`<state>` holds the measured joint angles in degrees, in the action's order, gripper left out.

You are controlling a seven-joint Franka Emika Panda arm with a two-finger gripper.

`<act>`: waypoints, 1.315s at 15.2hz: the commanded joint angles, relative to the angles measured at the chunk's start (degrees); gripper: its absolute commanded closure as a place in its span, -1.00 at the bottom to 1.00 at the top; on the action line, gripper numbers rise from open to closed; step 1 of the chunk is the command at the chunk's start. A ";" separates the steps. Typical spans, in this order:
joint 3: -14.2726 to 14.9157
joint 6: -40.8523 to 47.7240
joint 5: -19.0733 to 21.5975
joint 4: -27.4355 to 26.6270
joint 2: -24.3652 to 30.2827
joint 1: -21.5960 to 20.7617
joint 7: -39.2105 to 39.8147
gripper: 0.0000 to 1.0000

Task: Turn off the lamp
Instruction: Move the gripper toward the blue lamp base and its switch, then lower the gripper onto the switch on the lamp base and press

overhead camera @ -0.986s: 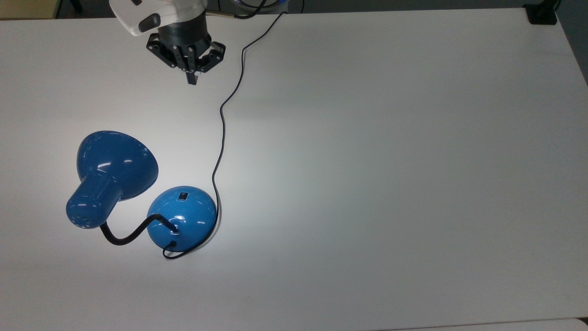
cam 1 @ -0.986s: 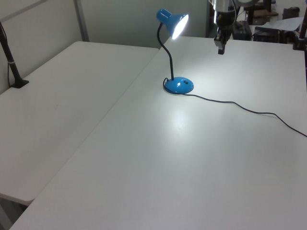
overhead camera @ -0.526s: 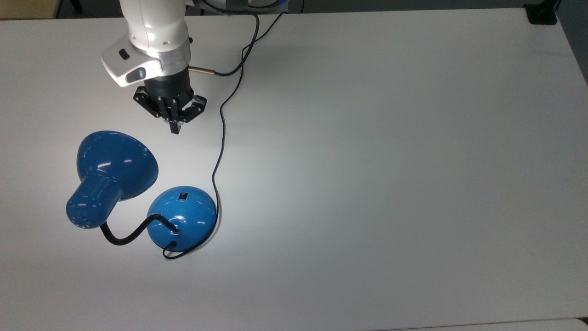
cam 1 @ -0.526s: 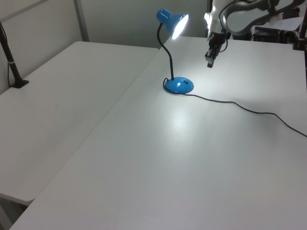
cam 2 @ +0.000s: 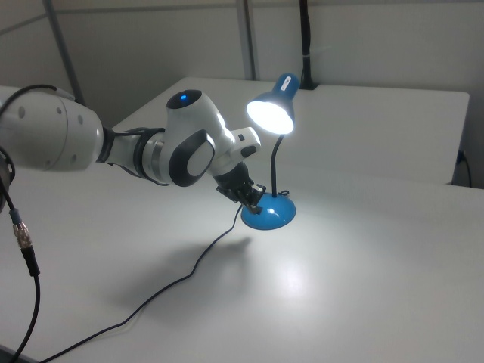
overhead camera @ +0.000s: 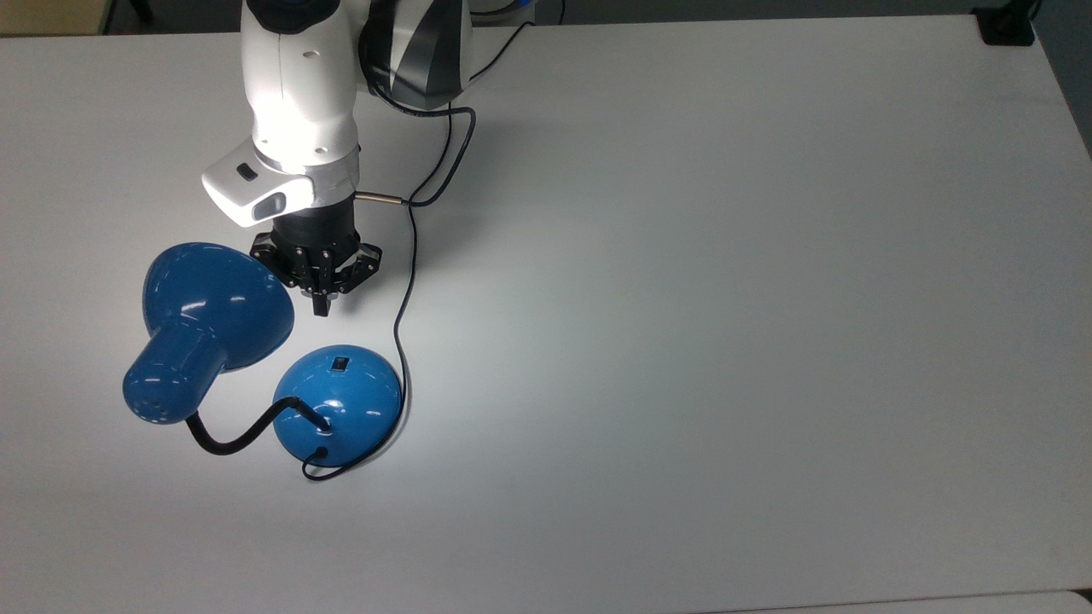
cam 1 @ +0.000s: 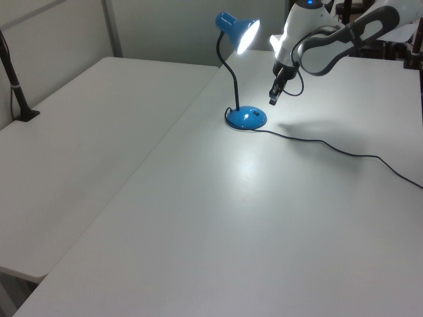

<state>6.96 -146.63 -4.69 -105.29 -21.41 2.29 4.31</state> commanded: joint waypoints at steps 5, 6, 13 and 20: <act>-1.07 -7.77 0.39 2.37 -4.17 0.35 -2.28 1.00; -1.51 -8.92 0.39 2.37 -4.87 0.35 -2.63 1.00; -2.30 -9.64 0.39 2.45 -6.10 0.52 -2.90 1.00; -4.32 -11.92 0.21 2.45 -7.42 2.45 -3.08 1.00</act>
<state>4.14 -155.80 -4.63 -103.48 -27.62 3.16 2.01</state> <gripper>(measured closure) 0.991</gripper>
